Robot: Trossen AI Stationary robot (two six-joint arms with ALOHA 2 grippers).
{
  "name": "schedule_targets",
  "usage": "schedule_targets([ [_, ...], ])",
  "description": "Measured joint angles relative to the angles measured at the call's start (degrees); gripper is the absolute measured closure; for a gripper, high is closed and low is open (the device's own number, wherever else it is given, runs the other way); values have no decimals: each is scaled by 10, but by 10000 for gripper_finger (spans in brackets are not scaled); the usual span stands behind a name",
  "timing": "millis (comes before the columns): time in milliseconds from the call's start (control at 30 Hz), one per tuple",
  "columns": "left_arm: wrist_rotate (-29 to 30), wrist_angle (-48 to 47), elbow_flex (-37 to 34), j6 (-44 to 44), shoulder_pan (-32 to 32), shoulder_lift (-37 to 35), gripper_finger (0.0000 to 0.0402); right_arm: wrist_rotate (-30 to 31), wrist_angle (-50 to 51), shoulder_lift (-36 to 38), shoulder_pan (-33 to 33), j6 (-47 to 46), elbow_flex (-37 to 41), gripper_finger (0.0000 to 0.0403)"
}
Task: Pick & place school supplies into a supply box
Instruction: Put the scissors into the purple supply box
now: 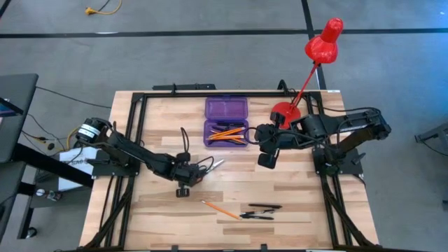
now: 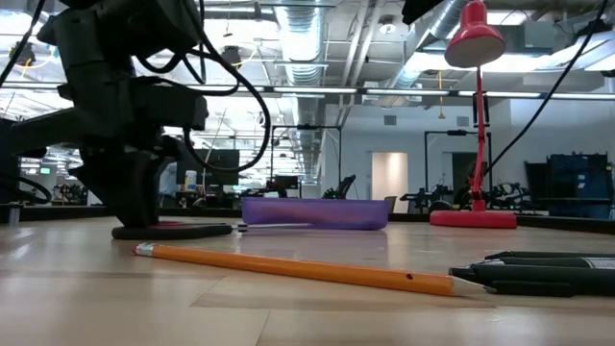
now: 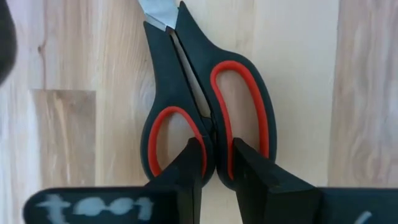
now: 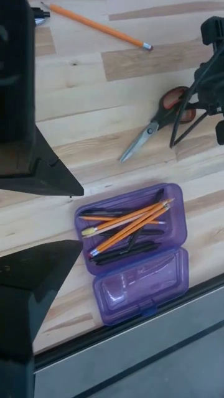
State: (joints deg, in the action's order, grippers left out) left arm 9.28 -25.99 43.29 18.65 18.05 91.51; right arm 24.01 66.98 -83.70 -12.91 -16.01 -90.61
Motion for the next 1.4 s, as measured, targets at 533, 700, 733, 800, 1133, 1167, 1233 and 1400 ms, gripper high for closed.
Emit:
schedule_targets([
  [533, 20, -67, 57, -67, 3, -46, 356, 0, 0, 0, 8, 0, 0, 283],
  [700, 33, -95, 100, -115, -5, -52, 356, 1, 0, 0, 15, 1, 0, 283],
  [733, 36, -100, 106, -126, -12, -52, 356, 0, 0, 0, 14, 1, 0, 283],
  [800, 38, -99, 117, -147, -33, -52, 356, 1, 0, 0, 14, 2, 0, 283],
  [1133, 27, -99, 161, -301, -195, -52, 357, -1, -2, 0, 14, 10, 0, 283],
  [1167, 26, -98, 165, -319, -212, -52, 356, -1, -2, 0, 14, 10, 0, 283],
  [1233, 23, -96, 172, -348, -242, -52, 357, -1, -2, 0, 16, 10, 0, 283],
  [1400, 3, -86, 182, -399, -307, -51, 357, -1, -2, 0, 22, 10, 0, 283],
])
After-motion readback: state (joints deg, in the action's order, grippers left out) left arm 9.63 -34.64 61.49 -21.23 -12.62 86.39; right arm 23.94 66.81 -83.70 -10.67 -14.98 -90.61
